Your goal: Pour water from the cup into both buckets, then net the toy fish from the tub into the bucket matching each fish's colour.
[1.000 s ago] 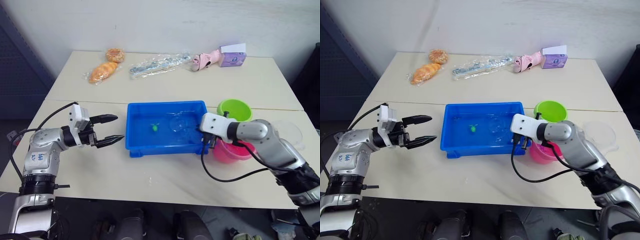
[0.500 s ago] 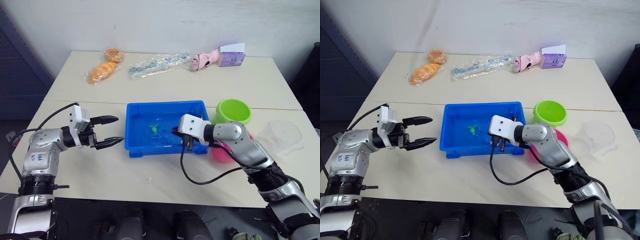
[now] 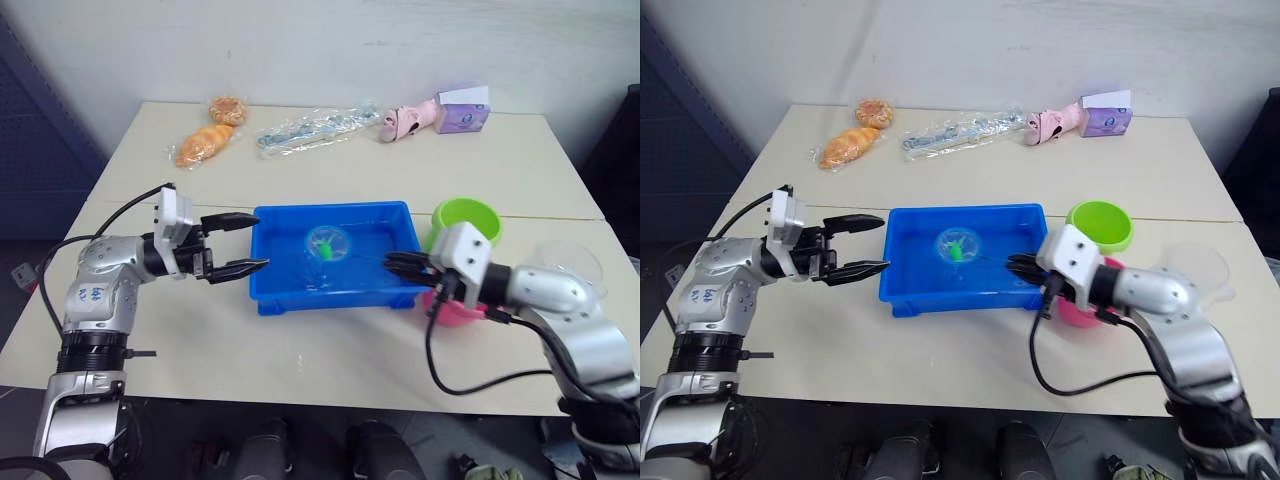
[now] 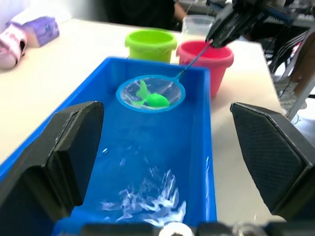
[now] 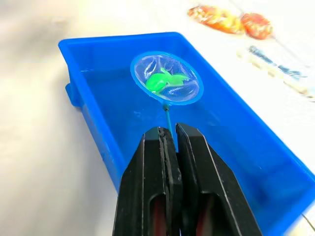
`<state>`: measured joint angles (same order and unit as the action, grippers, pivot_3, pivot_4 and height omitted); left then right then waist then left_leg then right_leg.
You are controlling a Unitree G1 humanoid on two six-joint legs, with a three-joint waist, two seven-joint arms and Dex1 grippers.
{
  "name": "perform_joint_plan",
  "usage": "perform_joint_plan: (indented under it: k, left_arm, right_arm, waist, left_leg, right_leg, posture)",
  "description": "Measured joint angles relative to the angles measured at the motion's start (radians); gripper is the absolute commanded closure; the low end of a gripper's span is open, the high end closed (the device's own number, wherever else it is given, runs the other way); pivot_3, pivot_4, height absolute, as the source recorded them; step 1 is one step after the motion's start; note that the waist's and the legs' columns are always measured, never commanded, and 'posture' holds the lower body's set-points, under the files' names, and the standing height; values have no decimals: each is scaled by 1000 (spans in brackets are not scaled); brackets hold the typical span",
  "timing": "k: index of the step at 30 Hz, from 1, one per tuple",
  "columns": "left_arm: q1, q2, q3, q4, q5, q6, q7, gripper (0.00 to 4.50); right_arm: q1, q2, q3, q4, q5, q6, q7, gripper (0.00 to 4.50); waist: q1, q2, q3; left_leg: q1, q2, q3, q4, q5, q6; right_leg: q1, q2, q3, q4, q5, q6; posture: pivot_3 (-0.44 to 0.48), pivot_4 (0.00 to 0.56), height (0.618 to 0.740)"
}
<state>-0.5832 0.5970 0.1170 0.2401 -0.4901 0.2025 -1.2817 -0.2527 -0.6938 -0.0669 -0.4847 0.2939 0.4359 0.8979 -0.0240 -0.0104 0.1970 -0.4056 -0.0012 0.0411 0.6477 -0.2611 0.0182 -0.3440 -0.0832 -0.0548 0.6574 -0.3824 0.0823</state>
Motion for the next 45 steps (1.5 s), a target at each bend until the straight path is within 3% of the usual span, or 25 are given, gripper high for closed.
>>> perform_joint_plan:
  k: [11, 18, 29, 38, 45]
  left_arm:
    - [-101, -132, -85, -43, -16, 76, 21, 58]
    - [-118, -185, -100, -45, -17, 95, 41, 58]
    - [-118, -201, -108, -78, -17, 105, 67, 58]
    - [-118, -200, -114, -104, -16, 106, 81, 58]
    - [-118, -204, -118, -105, -16, 105, 83, 58]
  right_arm:
    - [180, -78, -322, -112, 68, 1, -58, 4500]
    - [267, -151, -495, 16, 9, -97, -59, 4500]
    - [279, -300, -383, 393, -407, -604, -202, 4500]
    - [267, -429, -293, 617, -791, -996, -552, 4500]
    - [262, -496, -265, 693, -955, -1151, -763, 4500]
  waist:
    - [3, 0, 0]
    - [18, 0, 0]
    - [23, 0, 0]
    - [23, 0, 0]
    - [22, 0, 0]
  left_leg:
    - [1, 0, 0, 0, 0, -1]
    - [1, 0, 0, 0, 1, -1]
    - [1, 0, 1, 0, 1, -2]
    - [1, 0, 1, 0, 2, -3]
    - [1, 1, 1, 0, 2, -3]
  right_leg:
    - [1, 1, 0, -3, 0, 0]
    - [2, 2, 0, -4, 0, 0]
    - [1, 2, 1, -4, 0, 0]
    - [1, 2, 1, -4, 0, 0]
    - [1, 3, 2, -4, 0, 0]
  posture:
    - [0, 150, 740]
    - [0, 150, 740]
    - [0, 150, 740]
    - [0, 150, 740]
    - [0, 150, 740]
